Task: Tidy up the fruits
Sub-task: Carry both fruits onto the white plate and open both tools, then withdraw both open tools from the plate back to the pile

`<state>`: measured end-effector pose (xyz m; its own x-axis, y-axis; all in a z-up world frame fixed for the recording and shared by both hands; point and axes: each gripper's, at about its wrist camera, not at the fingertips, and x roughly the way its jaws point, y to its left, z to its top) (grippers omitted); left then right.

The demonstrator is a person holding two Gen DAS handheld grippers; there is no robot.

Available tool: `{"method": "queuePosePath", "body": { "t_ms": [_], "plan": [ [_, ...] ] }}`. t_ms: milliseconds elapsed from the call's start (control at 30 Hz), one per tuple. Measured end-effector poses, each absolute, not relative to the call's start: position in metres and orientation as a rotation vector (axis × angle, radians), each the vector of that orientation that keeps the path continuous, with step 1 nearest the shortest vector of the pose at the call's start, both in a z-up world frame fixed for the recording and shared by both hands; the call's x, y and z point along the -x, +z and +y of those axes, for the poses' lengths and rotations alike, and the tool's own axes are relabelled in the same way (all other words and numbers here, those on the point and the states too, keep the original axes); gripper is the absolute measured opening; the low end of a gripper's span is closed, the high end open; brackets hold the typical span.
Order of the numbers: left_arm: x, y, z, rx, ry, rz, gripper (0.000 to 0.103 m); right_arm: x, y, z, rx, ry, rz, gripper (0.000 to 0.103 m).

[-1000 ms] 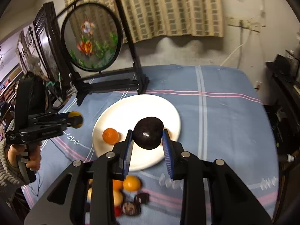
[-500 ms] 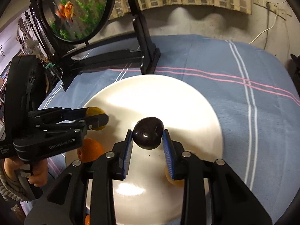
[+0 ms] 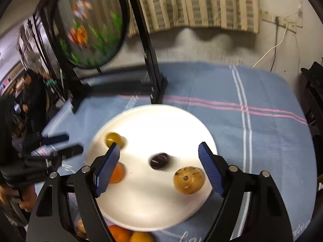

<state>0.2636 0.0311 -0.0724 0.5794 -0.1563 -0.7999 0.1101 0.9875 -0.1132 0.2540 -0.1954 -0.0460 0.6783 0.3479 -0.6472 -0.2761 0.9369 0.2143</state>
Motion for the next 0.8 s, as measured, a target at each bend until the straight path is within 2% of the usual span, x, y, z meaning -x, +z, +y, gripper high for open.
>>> {"method": "queuePosePath", "body": {
  "t_ms": [167,300,467,533,800],
  "plan": [
    [-0.191,-0.065,0.055,0.062,-0.111,0.954,0.066,-0.170,-0.014,-0.223,-0.160,0.361,0.655,0.080],
    [-0.131,-0.080,0.067,0.065,-0.081,1.017,0.066,-0.097,-0.040,-0.236,-0.142,0.314,0.725,0.080],
    [-0.079,-0.101,0.070,0.078,-0.063,1.079,0.066,-0.025,-0.078,-0.255,-0.264,0.289,0.830,0.080],
    [-0.065,-0.109,0.066,0.088,-0.073,1.098,0.066,-0.010,-0.084,-0.255,-0.249,0.292,0.870,0.080],
    [-0.037,-0.118,0.035,0.041,-0.146,1.111,0.066,0.012,-0.062,-0.239,-0.132,0.324,0.810,0.080]
  ]
}}
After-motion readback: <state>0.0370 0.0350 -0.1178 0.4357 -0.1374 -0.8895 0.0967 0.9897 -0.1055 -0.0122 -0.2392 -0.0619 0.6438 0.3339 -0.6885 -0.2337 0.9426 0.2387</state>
